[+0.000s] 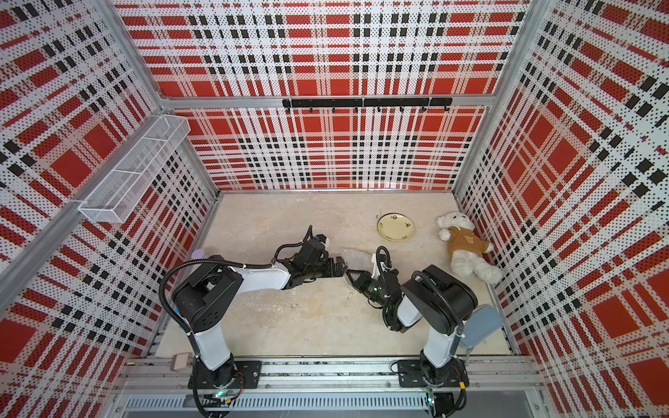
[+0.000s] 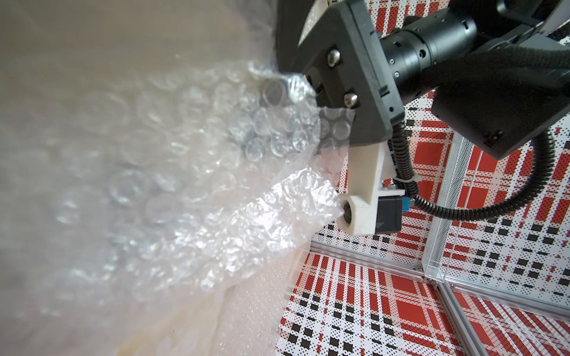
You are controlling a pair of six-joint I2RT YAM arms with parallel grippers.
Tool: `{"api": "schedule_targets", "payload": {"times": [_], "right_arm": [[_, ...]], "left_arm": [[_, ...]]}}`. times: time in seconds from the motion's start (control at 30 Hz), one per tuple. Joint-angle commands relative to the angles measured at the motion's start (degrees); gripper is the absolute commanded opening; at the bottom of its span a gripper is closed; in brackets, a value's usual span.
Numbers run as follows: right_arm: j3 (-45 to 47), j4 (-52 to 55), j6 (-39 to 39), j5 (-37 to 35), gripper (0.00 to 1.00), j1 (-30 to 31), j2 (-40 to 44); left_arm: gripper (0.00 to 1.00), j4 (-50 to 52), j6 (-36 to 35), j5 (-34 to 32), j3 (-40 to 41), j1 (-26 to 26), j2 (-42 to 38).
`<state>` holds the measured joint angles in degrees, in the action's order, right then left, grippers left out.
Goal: Unpack dinner plates from bubble wrap
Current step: Unwrap the bubble wrap at the center of the board.
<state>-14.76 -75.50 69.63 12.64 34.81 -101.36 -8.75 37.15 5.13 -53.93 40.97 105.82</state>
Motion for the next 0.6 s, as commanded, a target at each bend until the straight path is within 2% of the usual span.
{"api": "schedule_targets", "payload": {"times": [0.0, 0.57], "right_arm": [[-0.6, -5.8, -0.6, 0.9, 0.01, 0.3, 0.5], [0.8, -4.8, -0.5, 2.1, 0.00, -0.8, 8.2]], "left_arm": [[0.99, 0.8, 0.3, -0.2, -0.3, 0.4, 2.3], [0.99, -2.3, 2.0, -1.4, 3.9, 2.8, 6.5]]}}
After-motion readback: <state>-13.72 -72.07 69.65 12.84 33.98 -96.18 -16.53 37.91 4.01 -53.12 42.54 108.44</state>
